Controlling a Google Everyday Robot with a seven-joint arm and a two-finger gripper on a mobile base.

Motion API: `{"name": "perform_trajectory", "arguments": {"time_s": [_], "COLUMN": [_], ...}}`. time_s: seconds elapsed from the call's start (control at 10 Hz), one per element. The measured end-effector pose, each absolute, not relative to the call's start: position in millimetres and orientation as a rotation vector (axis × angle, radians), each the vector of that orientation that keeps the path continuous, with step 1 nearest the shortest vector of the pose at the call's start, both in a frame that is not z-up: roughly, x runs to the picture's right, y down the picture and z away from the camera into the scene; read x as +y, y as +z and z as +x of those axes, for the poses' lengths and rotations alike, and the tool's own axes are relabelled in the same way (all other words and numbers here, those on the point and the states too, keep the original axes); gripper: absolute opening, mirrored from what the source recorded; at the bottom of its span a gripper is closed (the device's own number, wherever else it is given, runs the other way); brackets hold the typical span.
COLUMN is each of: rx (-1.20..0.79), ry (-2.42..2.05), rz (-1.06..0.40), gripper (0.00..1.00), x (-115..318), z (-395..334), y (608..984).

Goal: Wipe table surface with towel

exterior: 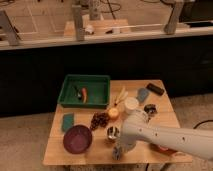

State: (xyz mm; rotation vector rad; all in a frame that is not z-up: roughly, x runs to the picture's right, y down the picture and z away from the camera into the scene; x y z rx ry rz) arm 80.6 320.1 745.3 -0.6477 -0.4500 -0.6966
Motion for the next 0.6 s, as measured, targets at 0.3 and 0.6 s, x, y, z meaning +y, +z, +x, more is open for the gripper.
{"name": "perform_trajectory", "arguments": {"time_s": [0.3,0.6], "rx": [-0.444,-0.394], "ry": [-0.717,-0.667], "rz": [-0.656,-0.686], "gripper": [0.0,0.0], "x": [337,344], "z": [90,126], "y": [723,727]}}
